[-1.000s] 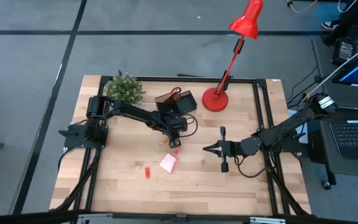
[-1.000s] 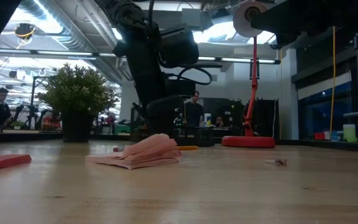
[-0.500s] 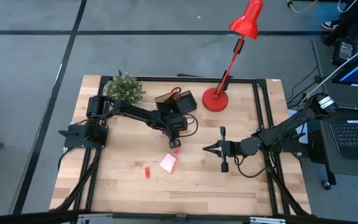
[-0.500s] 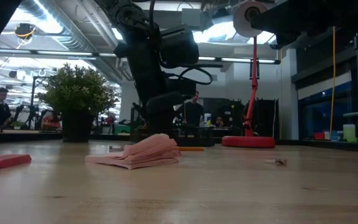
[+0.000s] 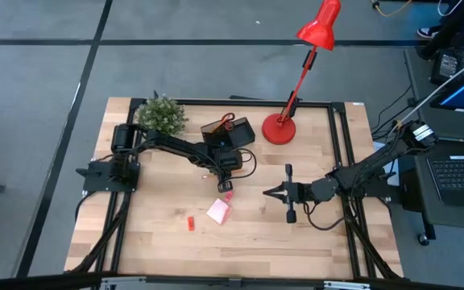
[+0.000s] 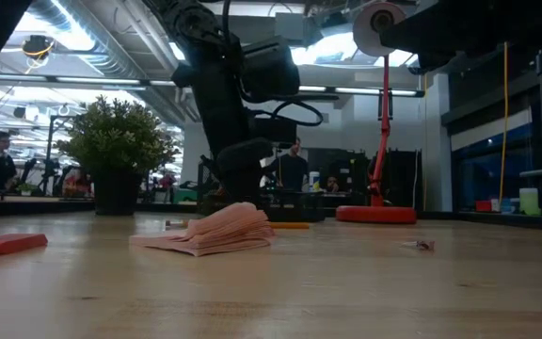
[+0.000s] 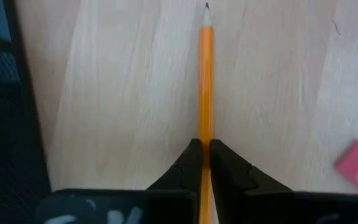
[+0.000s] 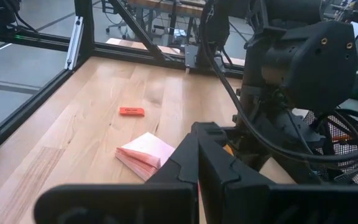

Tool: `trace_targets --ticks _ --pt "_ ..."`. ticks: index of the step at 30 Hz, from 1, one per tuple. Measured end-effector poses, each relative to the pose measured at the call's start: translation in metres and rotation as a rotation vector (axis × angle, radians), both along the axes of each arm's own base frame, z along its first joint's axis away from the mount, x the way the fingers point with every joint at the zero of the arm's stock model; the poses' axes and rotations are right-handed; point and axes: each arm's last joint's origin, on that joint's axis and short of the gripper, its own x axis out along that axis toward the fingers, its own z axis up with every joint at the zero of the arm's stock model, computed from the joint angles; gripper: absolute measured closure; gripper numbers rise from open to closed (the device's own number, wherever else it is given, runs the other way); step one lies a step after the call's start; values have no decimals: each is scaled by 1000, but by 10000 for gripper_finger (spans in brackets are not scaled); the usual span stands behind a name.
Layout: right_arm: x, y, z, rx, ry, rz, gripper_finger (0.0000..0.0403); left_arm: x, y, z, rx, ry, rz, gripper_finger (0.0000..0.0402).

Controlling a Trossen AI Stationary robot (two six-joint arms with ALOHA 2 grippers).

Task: Pick and place office supplies into organizer
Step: Put the orange pencil into the black desk organizer, then put the yellow pencil into the black desk organizer

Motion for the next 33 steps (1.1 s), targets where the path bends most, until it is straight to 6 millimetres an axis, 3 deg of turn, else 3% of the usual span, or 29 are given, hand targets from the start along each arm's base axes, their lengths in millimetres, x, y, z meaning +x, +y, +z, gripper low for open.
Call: trace_targets --ticks 19,22,27,33 --pt "0 0 -1 21 9 -6 399 -37 0 117 73 -284 -90 400" --pt "0 0 -1 20 11 -6 399 -40 -1 116 67 -286 -76 391" --pt "0 0 -1 20 11 -6 399 -40 -3 96 58 -205 -59 364" --pt "0 0 -1 20 12 -5 399 -33 -16 85 100 -181 -139 316"
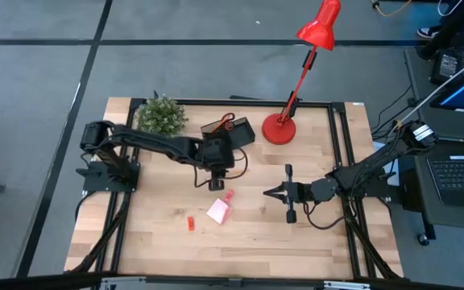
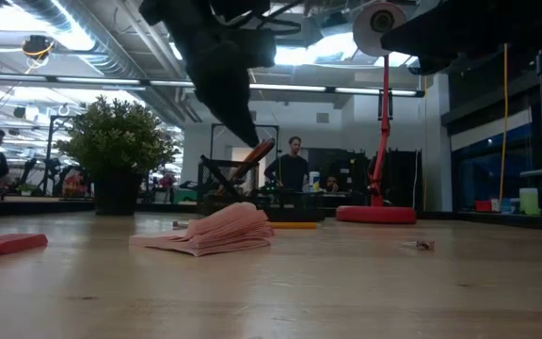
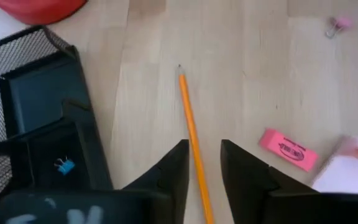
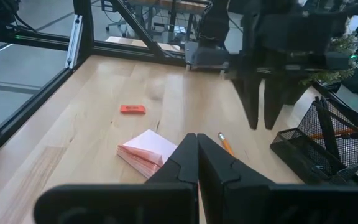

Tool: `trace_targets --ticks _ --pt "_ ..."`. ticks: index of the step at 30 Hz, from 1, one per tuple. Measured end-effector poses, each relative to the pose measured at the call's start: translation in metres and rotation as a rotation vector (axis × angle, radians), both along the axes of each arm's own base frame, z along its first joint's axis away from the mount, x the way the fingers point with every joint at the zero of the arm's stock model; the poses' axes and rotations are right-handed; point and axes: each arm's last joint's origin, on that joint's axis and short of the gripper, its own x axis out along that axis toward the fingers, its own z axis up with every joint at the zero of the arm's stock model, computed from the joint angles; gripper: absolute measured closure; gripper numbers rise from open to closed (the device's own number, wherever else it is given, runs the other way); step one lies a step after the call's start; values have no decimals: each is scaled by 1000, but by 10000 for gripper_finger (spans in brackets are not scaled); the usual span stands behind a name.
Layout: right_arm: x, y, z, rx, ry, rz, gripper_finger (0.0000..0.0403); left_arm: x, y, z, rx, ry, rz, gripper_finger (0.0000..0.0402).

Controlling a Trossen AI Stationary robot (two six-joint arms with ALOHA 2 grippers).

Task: Pick and place office supplies into organizer
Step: Put the yellow pencil into the black desk organizer

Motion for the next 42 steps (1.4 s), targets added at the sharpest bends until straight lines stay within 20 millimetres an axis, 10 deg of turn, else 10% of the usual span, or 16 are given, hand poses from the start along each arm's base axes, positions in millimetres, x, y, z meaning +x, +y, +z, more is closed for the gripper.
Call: trace_targets --ticks 10,42 --pt "0 0 -1 20 6 -6 399 15 -2 -34 7 63 39 266" --pt "-1 0 -3 9 27 -7 399 31 15 -101 -140 190 153 287"
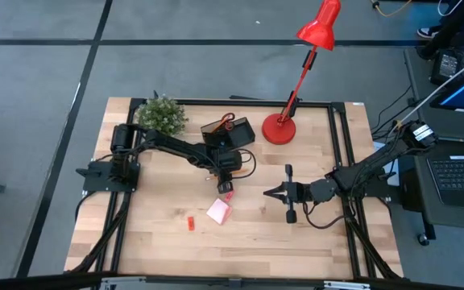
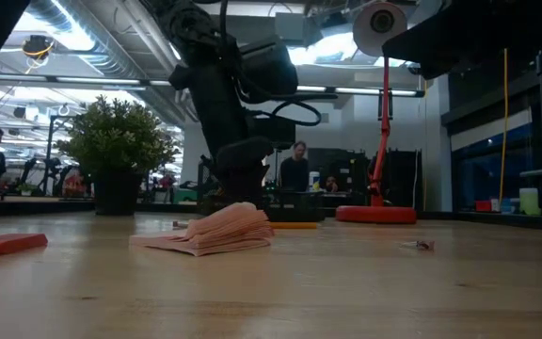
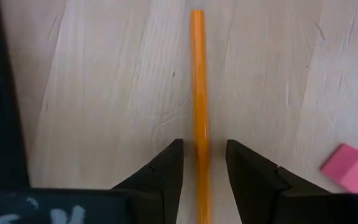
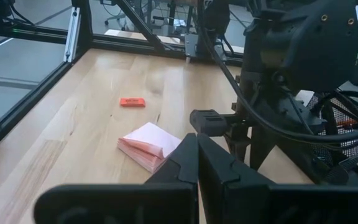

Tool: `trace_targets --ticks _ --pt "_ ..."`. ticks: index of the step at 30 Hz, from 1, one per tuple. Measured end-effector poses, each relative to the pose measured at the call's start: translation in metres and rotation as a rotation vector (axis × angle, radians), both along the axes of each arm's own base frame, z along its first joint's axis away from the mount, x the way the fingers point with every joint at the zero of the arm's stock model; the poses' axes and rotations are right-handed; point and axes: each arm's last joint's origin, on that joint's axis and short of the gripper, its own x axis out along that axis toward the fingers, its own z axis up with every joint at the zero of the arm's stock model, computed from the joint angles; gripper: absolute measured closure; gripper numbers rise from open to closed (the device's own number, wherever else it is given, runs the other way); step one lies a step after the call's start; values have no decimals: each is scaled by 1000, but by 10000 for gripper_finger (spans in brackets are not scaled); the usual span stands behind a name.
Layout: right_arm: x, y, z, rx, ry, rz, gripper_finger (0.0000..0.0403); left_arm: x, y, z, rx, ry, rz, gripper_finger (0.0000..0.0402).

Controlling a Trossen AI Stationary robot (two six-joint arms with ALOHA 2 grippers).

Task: Pick and place office supplies into organizer
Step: Put the yellow pencil into the black desk organizer

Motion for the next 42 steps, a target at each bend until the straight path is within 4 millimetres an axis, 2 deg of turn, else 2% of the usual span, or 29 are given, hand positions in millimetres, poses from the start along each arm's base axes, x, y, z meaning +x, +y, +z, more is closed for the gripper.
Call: trace_targets --ticks 10,42 --pt "0 0 0 1 -1 0 399 -2 0 -1 -14 15 15 317" --pt "0 0 0 1 -1 0 399 -8 -3 -1 -55 87 -29 313"
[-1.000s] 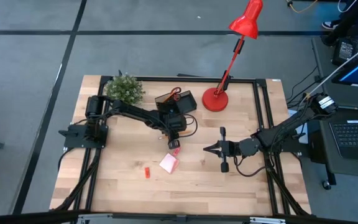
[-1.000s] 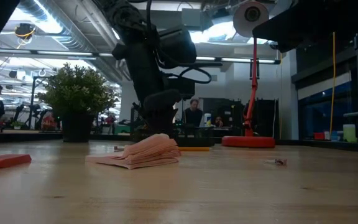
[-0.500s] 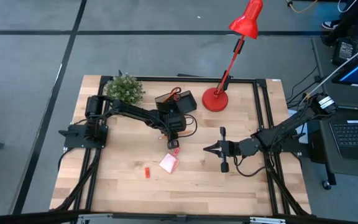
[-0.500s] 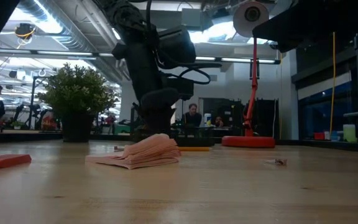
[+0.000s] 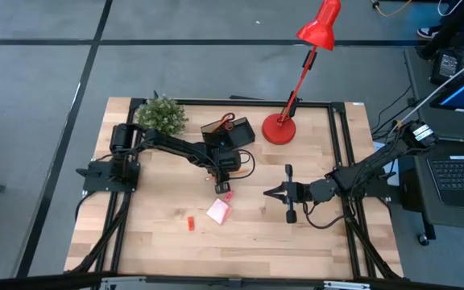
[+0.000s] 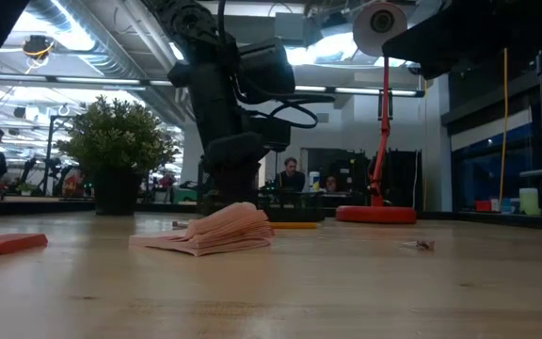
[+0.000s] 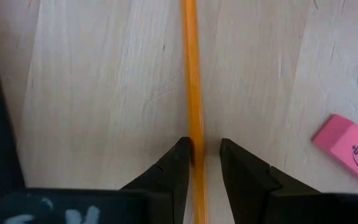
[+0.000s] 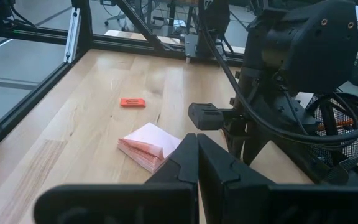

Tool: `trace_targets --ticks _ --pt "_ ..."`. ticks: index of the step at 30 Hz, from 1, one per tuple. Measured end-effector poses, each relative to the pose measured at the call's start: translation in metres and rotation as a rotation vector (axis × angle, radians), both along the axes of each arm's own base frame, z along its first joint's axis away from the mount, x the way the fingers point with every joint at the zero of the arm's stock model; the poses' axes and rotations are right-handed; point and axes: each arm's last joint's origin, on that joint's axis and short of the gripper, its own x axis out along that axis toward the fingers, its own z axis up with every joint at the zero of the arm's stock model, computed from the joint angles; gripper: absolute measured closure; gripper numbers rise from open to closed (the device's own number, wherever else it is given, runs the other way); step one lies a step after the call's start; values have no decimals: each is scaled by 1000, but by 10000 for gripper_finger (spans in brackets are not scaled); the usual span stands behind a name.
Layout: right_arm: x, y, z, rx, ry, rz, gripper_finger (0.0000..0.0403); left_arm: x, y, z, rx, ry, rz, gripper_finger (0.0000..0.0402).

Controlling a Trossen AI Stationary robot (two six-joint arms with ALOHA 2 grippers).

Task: Pick and place office supplies into organizer
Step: Put the yellow pencil into the black desk organizer

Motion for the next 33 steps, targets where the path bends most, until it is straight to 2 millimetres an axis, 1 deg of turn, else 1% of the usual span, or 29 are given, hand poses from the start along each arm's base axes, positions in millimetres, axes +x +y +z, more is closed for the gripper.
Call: trace_targets --ticks 7,16,19,28,33 --pt "0 0 0 0 0 0 399 0 0 0 9 -2 -23 319" --pt "0 0 0 0 0 0 399 0 0 0 14 0 -51 368" --pt "0 0 0 0 0 0 399 0 0 0 14 0 -52 378" --pt "0 0 0 0 0 0 399 0 -3 0 59 4 -140 383" --pt "0 0 0 0 0 0 399 -2 -3 7 63 -11 -147 383"
